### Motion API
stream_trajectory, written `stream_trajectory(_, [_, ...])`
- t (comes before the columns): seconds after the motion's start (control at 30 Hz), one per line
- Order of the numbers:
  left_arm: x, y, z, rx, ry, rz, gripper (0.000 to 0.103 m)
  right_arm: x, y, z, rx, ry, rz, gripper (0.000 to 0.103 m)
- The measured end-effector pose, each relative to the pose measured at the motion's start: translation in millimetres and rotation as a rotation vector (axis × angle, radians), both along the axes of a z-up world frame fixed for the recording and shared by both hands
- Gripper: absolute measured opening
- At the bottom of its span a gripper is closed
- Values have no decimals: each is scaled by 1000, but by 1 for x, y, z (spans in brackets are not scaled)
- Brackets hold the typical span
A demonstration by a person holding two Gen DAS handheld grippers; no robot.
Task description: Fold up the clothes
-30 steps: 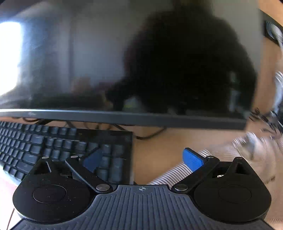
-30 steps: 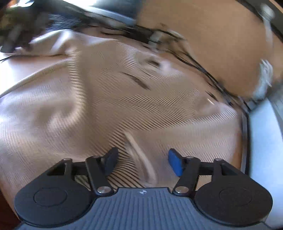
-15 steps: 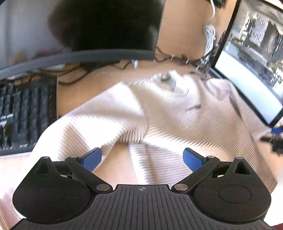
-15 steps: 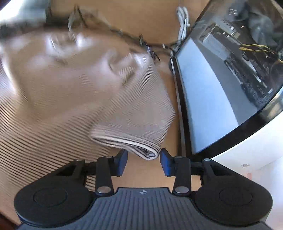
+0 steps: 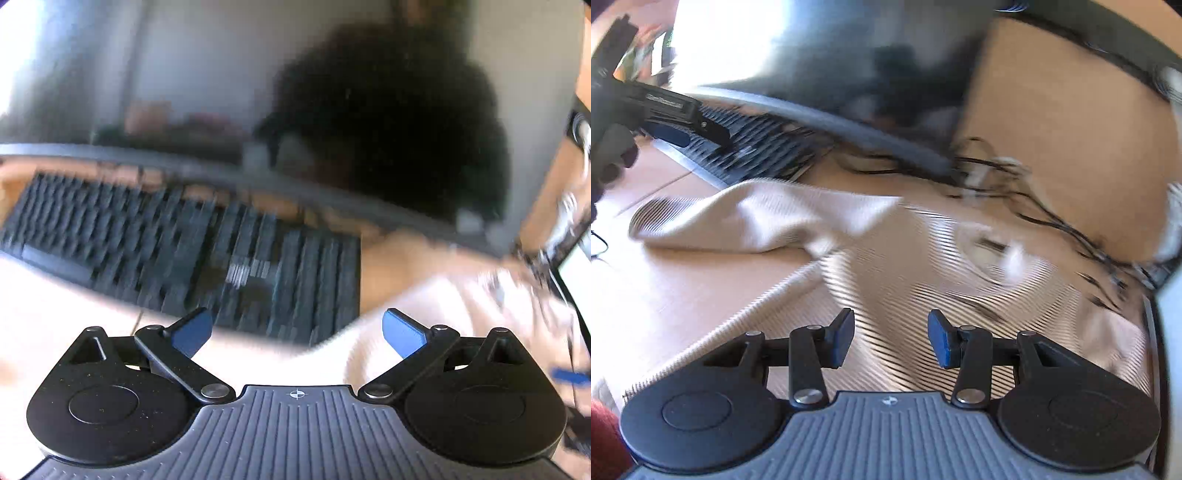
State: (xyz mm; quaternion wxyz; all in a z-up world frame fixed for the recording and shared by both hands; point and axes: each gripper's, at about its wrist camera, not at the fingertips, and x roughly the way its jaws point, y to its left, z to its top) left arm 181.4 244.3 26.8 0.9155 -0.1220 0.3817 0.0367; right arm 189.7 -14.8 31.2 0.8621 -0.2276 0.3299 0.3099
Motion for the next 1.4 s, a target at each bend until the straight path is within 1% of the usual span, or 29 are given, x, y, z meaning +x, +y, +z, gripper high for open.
stream_trajectory(0.1, [-37, 8, -14, 4, 71, 3, 101, -4, 5, -13, -52, -1, 32, 44])
stream_trajectory(0.17, [-55, 21, -24, -22, 122, 57, 101, -3, 1, -17, -55, 16, 27, 44])
stream_trajectory(0.23, [-66, 28, -33, -60, 147, 108, 99, -1, -6, -18, -41, 36, 10, 45])
stream_trajectory(0.27, [-72, 31, -37, -79, 159, 133, 93, 0, -10, -18, -33, 46, 1, 46])
stream_trajectory(0.33, [-70, 33, -44, -101, 175, 181, 84, -1, -18, -18, -18, 65, -30, 47])
stream_trajectory(0.43, [-54, 30, -45, -122, 155, 188, 73, 3, -29, -19, 9, 83, -80, 47])
stream_trajectory(0.47, [-49, 29, -45, -137, 147, 186, 68, 5, -33, -20, 23, 91, -97, 50])
stream_trajectory(0.5, [-40, 29, -48, -150, 140, 179, 62, 7, -36, -21, 37, 98, -113, 55])
stream_trajectory(0.53, [-33, 28, -47, -146, 136, 172, 43, 8, -41, -21, 54, 112, -131, 58])
stream_trajectory(0.57, [-29, 26, -46, -126, 130, 167, 10, 10, -46, -22, 71, 127, -148, 60])
stream_trajectory(0.6, [-22, 26, -40, -107, 109, 158, 6, 11, -52, -23, 85, 146, -170, 60])
stream_trajectory(0.63, [-15, 29, -29, -89, 63, 157, 5, 12, -58, -24, 93, 159, -191, 60])
stream_trajectory(0.67, [-9, 34, -10, -59, -4, 164, 5, 13, -63, -26, 100, 170, -211, 60])
stream_trajectory(0.73, [2, 47, 24, 2, -103, 172, 5, 14, -73, -29, 117, 197, -247, 60])
stream_trajectory(0.77, [9, 53, 39, 27, -139, 172, 5, 14, -79, -31, 126, 210, -265, 60])
stream_trajectory(0.83, [26, 60, 57, 85, -185, 159, 5, 14, -84, -33, 138, 214, -281, 61])
stream_trajectory(0.87, [35, 61, 58, 121, -189, 145, 6, 13, -85, -33, 137, 211, -284, 62])
stream_trajectory(0.93, [51, 56, 48, 189, -163, 124, 6, 11, -86, -32, 134, 204, -289, 62])
stream_trajectory(0.97, [59, 52, 37, 230, -137, 116, 6, 10, -87, -31, 133, 201, -293, 62])
stream_trajectory(1.07, [72, 48, 5, 304, -50, 106, 6, 2, -98, -19, 112, 158, -295, 62])
stream_trajectory(1.1, [73, 49, -4, 304, -22, 115, 7, -2, -105, -14, 93, 133, -298, 62])
stream_trajectory(1.13, [73, 50, -12, 302, 6, 124, 14, -6, -113, -9, 71, 106, -301, 62])
stream_trajectory(1.2, [66, 52, -18, 255, 40, 162, 20, -14, -132, 1, 7, 67, -299, 62])
stream_trajectory(1.23, [60, 52, -16, 221, 38, 176, 29, -19, -142, 5, -27, 49, -298, 62])
stream_trajectory(1.27, [53, 51, -13, 187, 22, 180, 42, -22, -151, 8, -57, 53, -280, 63])
stream_trajectory(1.3, [46, 45, -7, 157, -4, 179, 48, -26, -159, 8, -89, 54, -258, 63])
stream_trajectory(1.33, [38, 39, -2, 127, -32, 178, 59, -30, -166, 7, -121, 53, -236, 63])
stream_trajectory(1.37, [34, 30, 3, 109, -60, 159, 65, -33, -170, 4, -163, 43, -227, 63])
stream_trajectory(1.4, [29, 21, 9, 93, -87, 139, 68, -33, -172, -1, -211, 27, -226, 63])
